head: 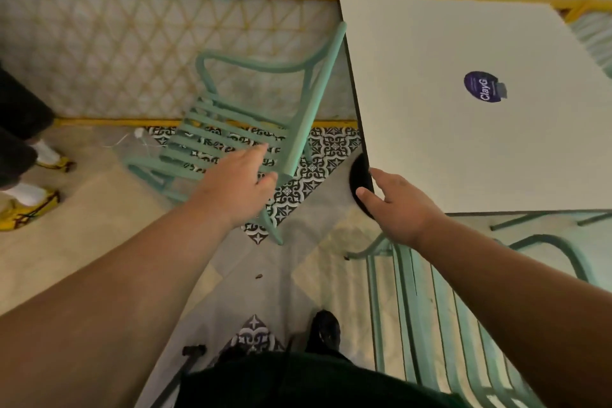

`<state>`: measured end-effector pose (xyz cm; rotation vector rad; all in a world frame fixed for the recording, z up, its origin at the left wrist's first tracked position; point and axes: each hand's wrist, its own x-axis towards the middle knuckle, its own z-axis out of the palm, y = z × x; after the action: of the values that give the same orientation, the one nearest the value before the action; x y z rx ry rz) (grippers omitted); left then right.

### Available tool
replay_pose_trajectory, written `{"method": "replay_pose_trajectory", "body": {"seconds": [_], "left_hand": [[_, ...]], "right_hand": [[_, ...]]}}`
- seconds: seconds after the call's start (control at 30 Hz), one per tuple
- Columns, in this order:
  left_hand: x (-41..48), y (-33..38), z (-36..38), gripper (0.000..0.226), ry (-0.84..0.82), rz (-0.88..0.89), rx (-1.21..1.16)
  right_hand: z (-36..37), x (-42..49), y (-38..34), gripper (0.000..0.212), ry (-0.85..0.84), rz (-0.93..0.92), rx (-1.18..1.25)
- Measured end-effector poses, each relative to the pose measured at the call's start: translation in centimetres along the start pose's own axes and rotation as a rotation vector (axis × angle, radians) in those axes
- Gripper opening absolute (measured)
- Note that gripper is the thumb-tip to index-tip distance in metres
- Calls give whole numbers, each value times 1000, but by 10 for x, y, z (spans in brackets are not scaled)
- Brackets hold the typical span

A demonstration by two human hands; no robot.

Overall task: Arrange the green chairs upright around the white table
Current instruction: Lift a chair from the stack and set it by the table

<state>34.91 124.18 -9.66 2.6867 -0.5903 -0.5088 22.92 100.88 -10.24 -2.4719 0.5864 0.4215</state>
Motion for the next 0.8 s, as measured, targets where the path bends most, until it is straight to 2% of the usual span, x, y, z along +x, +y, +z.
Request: {"method": "replay_pose_trajectory", "body": {"seconds": [0.33,0.53,0.6,0.7,0.8], "left_hand": [[89,-24,50,64,-22,-170,-328],[113,-25,94,50,-196,-161,-776],[112,-30,110,51,-140,-93,-743],[114,-40,126,46,10,-3,-554],[120,-47,136,45,73,26,-540]], "right_hand": [[51,75,-4,64,-12,-20,67],[67,103,-16,60,66,-64,159],[62,118,-26,58,131,-99,164],[53,143,-42,55,172,-180,104],[49,169,-57,53,182,-246,75]]}}
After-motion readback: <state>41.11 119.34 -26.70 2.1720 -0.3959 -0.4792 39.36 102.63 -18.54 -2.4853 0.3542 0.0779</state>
